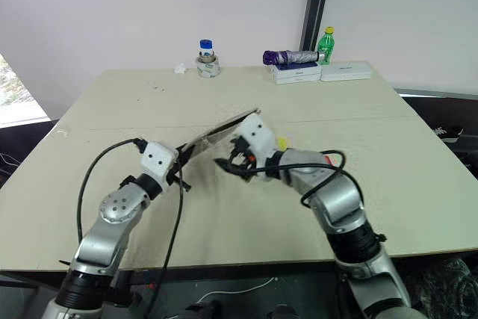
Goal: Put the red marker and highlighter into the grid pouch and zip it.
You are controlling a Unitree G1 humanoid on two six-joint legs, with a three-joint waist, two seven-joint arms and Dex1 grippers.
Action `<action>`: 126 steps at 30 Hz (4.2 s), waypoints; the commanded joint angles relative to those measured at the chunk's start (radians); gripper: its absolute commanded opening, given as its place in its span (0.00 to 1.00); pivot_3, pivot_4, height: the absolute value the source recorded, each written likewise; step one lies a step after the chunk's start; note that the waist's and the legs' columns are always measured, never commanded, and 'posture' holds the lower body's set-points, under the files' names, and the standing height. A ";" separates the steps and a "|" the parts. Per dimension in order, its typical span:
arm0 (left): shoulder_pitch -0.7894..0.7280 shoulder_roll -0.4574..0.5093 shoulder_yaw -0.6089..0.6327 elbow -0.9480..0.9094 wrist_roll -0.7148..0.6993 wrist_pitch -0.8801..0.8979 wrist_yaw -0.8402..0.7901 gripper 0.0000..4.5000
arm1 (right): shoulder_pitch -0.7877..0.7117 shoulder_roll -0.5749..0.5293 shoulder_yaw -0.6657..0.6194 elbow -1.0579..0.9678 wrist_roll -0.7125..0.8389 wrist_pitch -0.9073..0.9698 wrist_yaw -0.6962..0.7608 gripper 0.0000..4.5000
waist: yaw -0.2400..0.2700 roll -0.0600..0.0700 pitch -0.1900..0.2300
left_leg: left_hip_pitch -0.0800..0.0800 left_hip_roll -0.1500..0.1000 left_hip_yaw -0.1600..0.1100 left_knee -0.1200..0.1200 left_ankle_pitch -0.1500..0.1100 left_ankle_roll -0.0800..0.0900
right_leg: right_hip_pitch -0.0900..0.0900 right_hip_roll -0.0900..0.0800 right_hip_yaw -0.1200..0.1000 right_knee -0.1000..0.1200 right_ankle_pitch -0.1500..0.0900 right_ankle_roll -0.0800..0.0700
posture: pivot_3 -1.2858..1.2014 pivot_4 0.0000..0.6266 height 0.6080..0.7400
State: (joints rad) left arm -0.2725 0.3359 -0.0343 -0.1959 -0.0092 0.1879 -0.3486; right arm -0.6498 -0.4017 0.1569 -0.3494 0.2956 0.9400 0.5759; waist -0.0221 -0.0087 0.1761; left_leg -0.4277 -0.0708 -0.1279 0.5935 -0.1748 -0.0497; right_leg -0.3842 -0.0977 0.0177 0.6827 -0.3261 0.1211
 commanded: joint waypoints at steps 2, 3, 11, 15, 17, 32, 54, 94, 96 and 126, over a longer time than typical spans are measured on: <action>-0.014 0.014 0.044 0.012 0.013 -0.027 0.030 0.00 | -0.012 -0.009 -0.084 0.066 -0.021 0.068 -0.091 0.76 | 0.005 0.000 0.000 | 0.000 0.000 0.000 0.000 0.000 0.000 | 0.000 0.000 0.000 0.000 0.000 0.000 | 0.52 0.24 1.00; -0.014 0.016 0.044 0.018 0.014 -0.031 0.031 0.00 | -0.010 0.000 -0.099 0.097 -0.030 0.072 -0.119 0.76 | 0.006 0.000 0.000 | 0.000 0.000 0.000 0.000 0.000 0.000 | 0.000 0.000 0.000 0.000 0.000 0.000 | 0.52 0.24 1.00; -0.012 0.003 0.017 0.056 0.026 -0.058 0.034 0.00 | 0.029 0.078 -0.143 0.337 -0.135 0.010 -0.329 0.76 | 0.007 0.000 0.000 | 0.000 0.000 0.001 0.000 0.000 0.000 | 0.000 0.000 0.000 0.000 0.000 0.000 | 0.52 0.24 1.00; -0.009 -0.007 0.011 0.059 0.027 -0.060 0.034 0.00 | 0.039 0.089 -0.147 0.396 -0.166 -0.033 -0.370 0.76 | 0.005 0.000 0.000 | 0.000 0.000 0.001 0.000 0.000 0.000 | 0.000 0.000 0.000 0.000 0.000 0.000 | 0.52 0.24 1.00; -0.007 -0.013 0.008 0.054 0.026 -0.060 0.032 0.00 | 0.044 0.094 -0.147 0.404 -0.169 -0.039 -0.376 0.76 | 0.003 0.000 0.000 | 0.000 0.000 0.001 0.000 0.000 0.000 | 0.000 0.000 0.000 0.000 0.000 0.000 | 0.52 0.24 1.00; 0.006 -0.025 -0.005 0.052 0.011 -0.077 0.002 0.00 | 0.082 -0.124 -0.065 0.142 -0.129 -0.050 -0.129 0.20 | 0.007 0.000 0.000 | 0.000 0.000 0.001 0.000 0.000 0.000 | 0.000 0.000 0.000 -0.001 0.000 0.000 | 0.52 0.24 1.00; 0.008 -0.032 -0.038 0.056 0.011 -0.109 -0.047 0.00 | 0.036 -0.219 -0.117 -0.024 0.019 0.088 -0.013 0.20 | 0.009 -0.001 0.001 | -0.001 0.000 0.001 0.000 0.000 0.000 | 0.001 -0.001 0.000 -0.003 0.000 0.000 | 0.52 0.24 1.00; 0.108 0.203 -0.148 0.019 -0.027 -0.399 -0.425 0.00 | 0.051 -0.396 0.174 -0.086 -0.059 -0.104 0.268 0.20 | 0.010 -0.001 0.001 | -0.002 0.001 -0.001 -0.002 -0.002 0.003 | 0.005 -0.001 -0.002 -0.017 0.000 0.000 | 0.52 0.24 1.00; 0.105 0.207 -0.139 0.027 -0.028 -0.399 -0.430 0.00 | 0.052 -0.402 0.159 -0.085 -0.054 -0.102 0.280 0.31 | 0.010 -0.001 0.001 | -0.002 0.001 -0.001 -0.002 -0.002 0.003 | 0.006 -0.001 -0.003 -0.017 0.000 0.000 | 0.52 0.24 1.00; -0.053 -0.107 -0.118 0.069 -0.060 -0.019 -0.128 0.00 | 0.362 -0.364 -0.413 0.173 0.013 0.124 -0.017 0.85 | 0.010 0.000 0.001 | -0.001 -0.001 -0.001 0.001 -0.002 0.004 | 0.011 -0.001 -0.005 -0.017 0.001 0.003 | 0.52 0.24 1.00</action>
State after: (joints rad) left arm -0.3096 0.2293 -0.1511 -0.1162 -0.0694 0.1860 -0.4763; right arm -0.2828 -0.7645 -0.2144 -0.1501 0.2975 1.0632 0.5719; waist -0.0126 -0.0092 0.1769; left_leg -0.4280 -0.0714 -0.1292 0.5951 -0.1770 -0.0461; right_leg -0.3732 -0.0988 0.0123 0.6656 -0.3247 0.1239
